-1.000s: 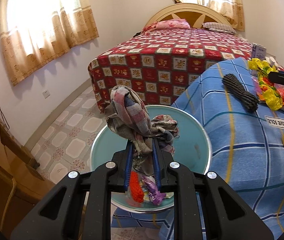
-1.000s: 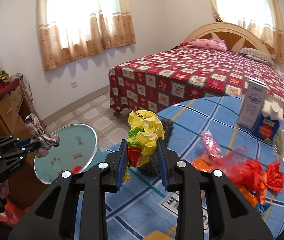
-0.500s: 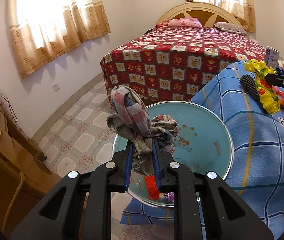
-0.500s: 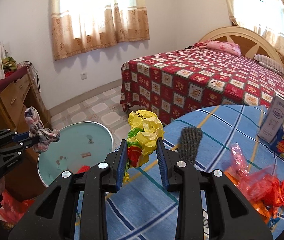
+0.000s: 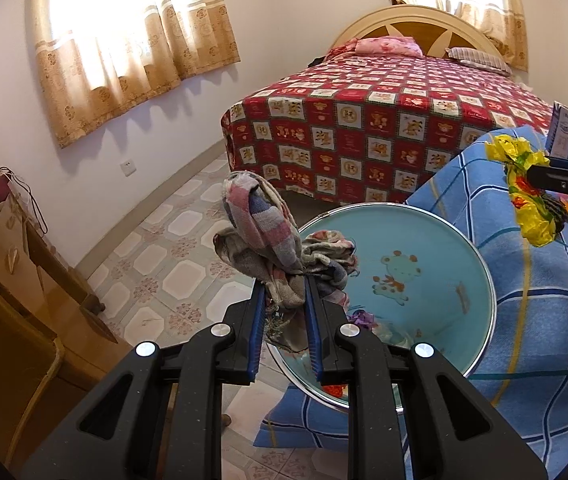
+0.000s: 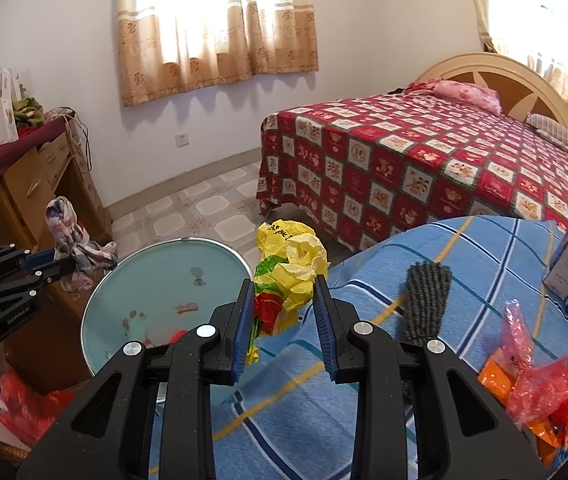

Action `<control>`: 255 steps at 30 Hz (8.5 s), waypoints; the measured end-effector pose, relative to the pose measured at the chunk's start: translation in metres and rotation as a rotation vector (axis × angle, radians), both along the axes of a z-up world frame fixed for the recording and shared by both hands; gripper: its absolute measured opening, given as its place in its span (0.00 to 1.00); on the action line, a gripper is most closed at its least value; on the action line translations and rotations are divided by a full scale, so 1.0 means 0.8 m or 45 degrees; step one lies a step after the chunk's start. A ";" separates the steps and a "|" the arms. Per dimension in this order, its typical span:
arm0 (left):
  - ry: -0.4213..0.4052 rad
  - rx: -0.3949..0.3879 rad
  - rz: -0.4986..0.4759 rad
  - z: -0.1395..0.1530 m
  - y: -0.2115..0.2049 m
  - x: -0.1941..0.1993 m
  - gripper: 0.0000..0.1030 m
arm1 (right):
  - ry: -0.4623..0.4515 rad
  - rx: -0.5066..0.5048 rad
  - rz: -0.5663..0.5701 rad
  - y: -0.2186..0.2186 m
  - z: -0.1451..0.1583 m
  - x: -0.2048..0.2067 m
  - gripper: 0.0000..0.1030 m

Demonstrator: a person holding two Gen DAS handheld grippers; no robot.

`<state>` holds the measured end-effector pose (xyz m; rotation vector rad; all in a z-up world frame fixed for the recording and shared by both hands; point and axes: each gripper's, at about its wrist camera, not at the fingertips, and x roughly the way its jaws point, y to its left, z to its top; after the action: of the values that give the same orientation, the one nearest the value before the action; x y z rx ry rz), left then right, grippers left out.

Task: Collect trash
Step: 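Carry the cloth rag and yellow bag toward the blue bin, then open both grippers over the bin to drop the rag and yellow bag, then move both grippers away from the bin back over the table, then grasp the yellow sponge with the right gripper while the left gripper grasps the black rope bundle, then carry the black rope and yellow sponge over the blue bin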

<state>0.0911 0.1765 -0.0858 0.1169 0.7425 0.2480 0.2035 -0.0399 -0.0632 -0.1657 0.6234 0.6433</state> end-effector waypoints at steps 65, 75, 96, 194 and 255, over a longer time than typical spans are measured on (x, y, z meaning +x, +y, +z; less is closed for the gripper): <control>-0.009 -0.048 -0.052 -0.011 -0.037 -0.010 0.91 | 0.000 0.000 0.018 0.001 -0.005 -0.033 0.77; -0.030 -0.061 -0.085 -0.002 -0.053 -0.017 0.94 | -0.054 -0.005 -0.068 -0.041 0.006 -0.062 0.79; 0.027 -0.123 -0.252 -0.037 -0.141 -0.040 0.94 | -0.015 -0.059 -0.451 -0.213 -0.031 -0.123 0.83; 0.140 -0.152 -0.498 -0.043 -0.324 0.130 0.27 | 0.003 0.082 -0.871 -0.405 -0.043 -0.059 0.35; 0.049 -0.042 -0.377 -0.011 -0.167 0.000 0.28 | -0.076 0.044 -0.341 -0.182 -0.018 -0.084 0.35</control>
<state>0.0907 0.0426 -0.0949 0.1986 0.7572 -0.0489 0.1364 -0.1853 -0.0778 -0.0674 0.5645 0.3891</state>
